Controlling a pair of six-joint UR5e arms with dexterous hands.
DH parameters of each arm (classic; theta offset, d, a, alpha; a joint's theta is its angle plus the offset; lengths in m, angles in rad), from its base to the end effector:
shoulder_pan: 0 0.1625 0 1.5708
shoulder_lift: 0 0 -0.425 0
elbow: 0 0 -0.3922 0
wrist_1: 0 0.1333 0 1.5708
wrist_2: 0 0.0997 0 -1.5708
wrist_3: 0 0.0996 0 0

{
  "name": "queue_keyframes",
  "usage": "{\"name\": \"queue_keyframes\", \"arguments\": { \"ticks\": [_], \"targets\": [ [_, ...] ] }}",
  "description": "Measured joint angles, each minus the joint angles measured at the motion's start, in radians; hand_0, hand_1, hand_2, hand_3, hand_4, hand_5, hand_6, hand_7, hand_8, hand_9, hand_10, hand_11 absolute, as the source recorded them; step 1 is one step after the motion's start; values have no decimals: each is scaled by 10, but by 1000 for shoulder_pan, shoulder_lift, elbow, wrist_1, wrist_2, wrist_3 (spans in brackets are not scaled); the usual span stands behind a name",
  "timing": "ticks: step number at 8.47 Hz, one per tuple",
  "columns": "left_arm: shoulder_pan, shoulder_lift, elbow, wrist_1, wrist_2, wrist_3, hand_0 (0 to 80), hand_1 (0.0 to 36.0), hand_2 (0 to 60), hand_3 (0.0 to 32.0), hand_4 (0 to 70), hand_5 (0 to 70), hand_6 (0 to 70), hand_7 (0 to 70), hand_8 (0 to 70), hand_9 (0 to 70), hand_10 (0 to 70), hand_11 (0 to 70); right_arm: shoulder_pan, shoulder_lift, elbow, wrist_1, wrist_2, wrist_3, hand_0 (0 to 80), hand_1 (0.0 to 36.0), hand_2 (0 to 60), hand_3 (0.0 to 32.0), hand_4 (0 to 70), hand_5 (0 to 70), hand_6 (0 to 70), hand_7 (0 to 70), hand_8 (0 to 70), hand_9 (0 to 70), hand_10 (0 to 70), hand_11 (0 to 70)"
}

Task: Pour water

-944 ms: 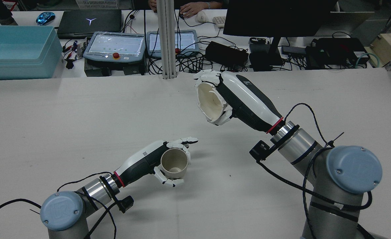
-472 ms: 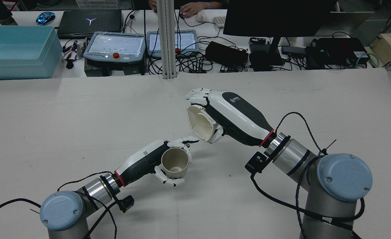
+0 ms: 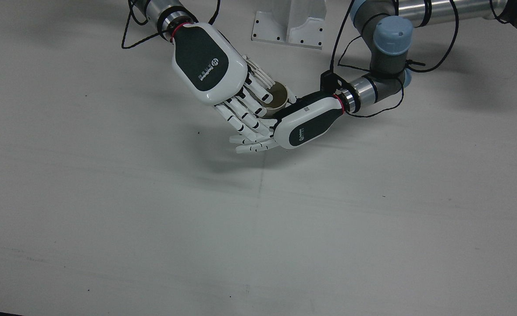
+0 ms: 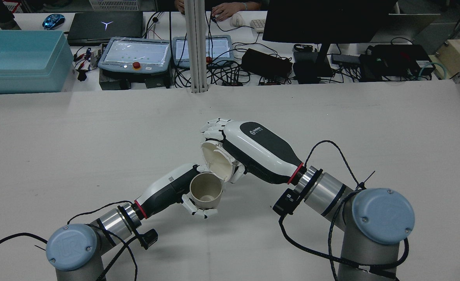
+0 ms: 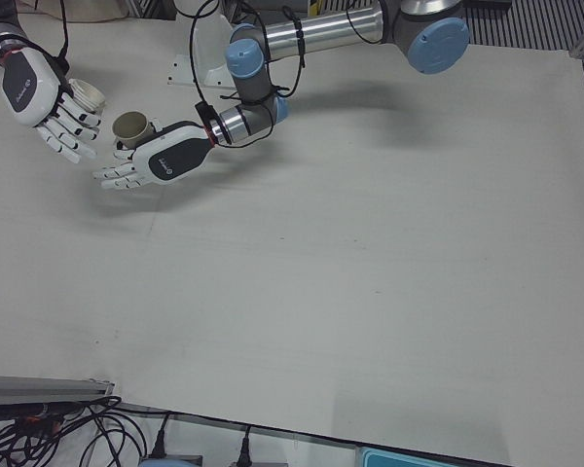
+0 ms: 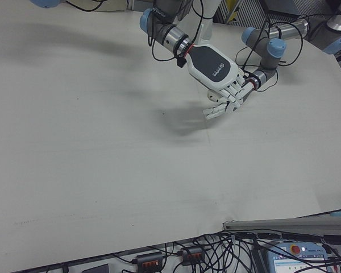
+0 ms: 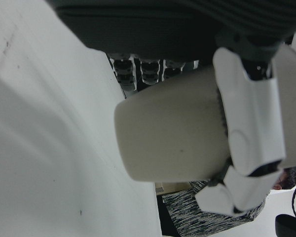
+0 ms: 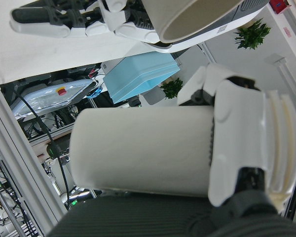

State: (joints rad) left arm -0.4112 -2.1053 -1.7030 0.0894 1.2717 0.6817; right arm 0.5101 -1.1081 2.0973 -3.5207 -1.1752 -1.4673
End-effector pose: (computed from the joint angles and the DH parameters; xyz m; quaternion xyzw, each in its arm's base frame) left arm 0.5389 -0.4125 0.3173 -0.1368 0.8614 -0.3895 0.2958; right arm -0.3853 -0.4123 0.2442 0.2645 -0.8333 0.3030 0.3793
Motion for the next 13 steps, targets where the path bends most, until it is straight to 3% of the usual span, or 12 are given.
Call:
{"name": "queue_keyframes", "arguments": {
  "ticks": [2, 3, 6, 8, 10, 13],
  "targets": [
    [-6, 3, -13, 1, 1, -2, 523, 310, 600, 0, 690, 700, 121, 165, 60, 100, 80, 131, 13, -1, 2, 3, 14, 13, 597, 360, 600, 0, 283, 670, 365, 481, 169, 243, 107, 188],
    [-19, 10, -33, 12, 1, -21, 519, 307, 600, 0, 682, 700, 119, 162, 60, 99, 79, 130, 46, -9, 5, 9, 59, 74, 570, 360, 600, 0, 261, 622, 356, 462, 173, 248, 111, 191],
    [-170, 136, -91, 38, 3, -145, 509, 304, 600, 0, 671, 700, 118, 157, 61, 101, 80, 129, 193, -123, -3, 93, 282, 456, 547, 360, 600, 0, 236, 559, 345, 439, 169, 242, 107, 184],
    [-260, 254, -87, -5, 2, -193, 486, 293, 600, 0, 665, 700, 114, 155, 62, 104, 82, 131, 288, -220, -31, 134, 344, 693, 543, 360, 600, 0, 212, 506, 317, 394, 150, 215, 99, 172],
    [-349, 419, -14, -148, 0, -238, 489, 291, 600, 0, 684, 700, 108, 139, 50, 85, 81, 128, 318, -306, -74, 140, 347, 861, 541, 360, 600, 0, 184, 472, 295, 365, 139, 200, 89, 158],
    [-478, 575, 200, -407, -9, -275, 490, 295, 600, 0, 695, 700, 95, 120, 39, 70, 79, 126, 295, -390, -99, 141, 317, 915, 540, 360, 600, 0, 188, 475, 294, 364, 134, 194, 83, 149]
  ]
}}
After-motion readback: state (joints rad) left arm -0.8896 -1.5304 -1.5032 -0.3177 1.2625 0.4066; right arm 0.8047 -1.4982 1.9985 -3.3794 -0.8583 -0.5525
